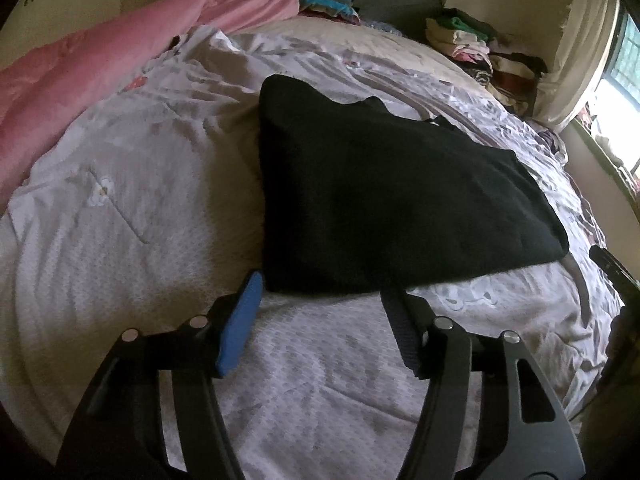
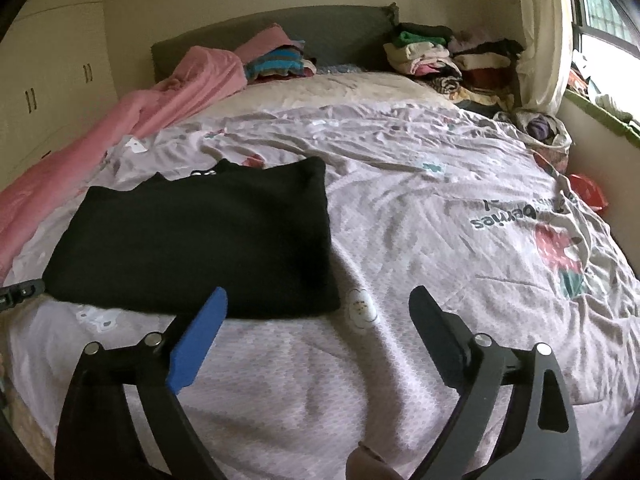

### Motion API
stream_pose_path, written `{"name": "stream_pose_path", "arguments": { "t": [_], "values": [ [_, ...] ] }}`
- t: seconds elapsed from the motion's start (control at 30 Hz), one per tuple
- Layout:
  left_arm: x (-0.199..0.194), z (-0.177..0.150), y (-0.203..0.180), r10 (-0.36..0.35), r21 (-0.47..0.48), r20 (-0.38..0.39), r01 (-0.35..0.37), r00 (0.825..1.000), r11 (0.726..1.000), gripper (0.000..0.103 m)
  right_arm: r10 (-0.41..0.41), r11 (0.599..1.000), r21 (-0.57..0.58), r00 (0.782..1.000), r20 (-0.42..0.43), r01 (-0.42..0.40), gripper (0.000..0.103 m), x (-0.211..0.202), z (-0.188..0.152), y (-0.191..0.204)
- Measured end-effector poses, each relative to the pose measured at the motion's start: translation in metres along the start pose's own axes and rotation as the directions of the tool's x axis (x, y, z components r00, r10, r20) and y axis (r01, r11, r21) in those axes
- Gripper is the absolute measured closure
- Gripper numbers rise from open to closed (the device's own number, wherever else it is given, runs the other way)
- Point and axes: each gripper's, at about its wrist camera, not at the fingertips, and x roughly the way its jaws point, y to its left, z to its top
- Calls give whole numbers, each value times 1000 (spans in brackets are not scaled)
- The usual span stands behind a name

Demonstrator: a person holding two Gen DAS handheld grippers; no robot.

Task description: Fold small clothes

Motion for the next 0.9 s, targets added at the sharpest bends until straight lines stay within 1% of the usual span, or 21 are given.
{"name": "stream_pose_path", "arguments": {
  "t": [0.03,0.07,0.13,0.17,0.23,0.27,0.33,0.37,0.4,0.5,0.9],
  "values": [
    [-1,0,-1,1,2,3,-1,1000,1000,40,0,1000,-4,1000,1,0,8,-1,0,2],
    [-2,0,-2,0,3,6,0,1000,1000,37,1,1000,-11,1000,4,-1,8,-3,-1,4],
    [-4,0,-3,0,7,11,-1,1000,1000,36,5,1000,-19,1000,8,-5,8,-5,-1,8],
    [-5,0,-3,1,8,13,-1,1000,1000,32,7,1000,-22,1000,10,-7,7,-6,-1,10],
    [-8,0,-5,0,12,22,0,1000,1000,28,12,1000,-26,1000,13,-12,7,-8,-2,14],
    [-9,0,-6,-1,15,26,1,1000,1000,24,15,999,-32,1000,16,-15,7,-10,-2,17],
    [-12,0,-7,3,21,31,-4,1000,1000,21,19,999,-43,1000,20,-18,6,-12,-2,21],
    [-13,0,-8,7,22,34,-8,999,1000,14,21,999,-49,1000,22,-20,6,-13,-2,24],
    [-14,0,-9,9,24,36,-10,999,1000,10,22,998,-54,999,24,-21,6,-14,-1,25],
    [-17,1,-11,25,27,45,-26,999,999,10,25,998,-66,999,30,-23,5,-17,-1,32],
    [-24,3,-10,26,28,64,-28,998,999,9,52,994,-103,998,41,-47,5,-28,1,56]
  ]
}}
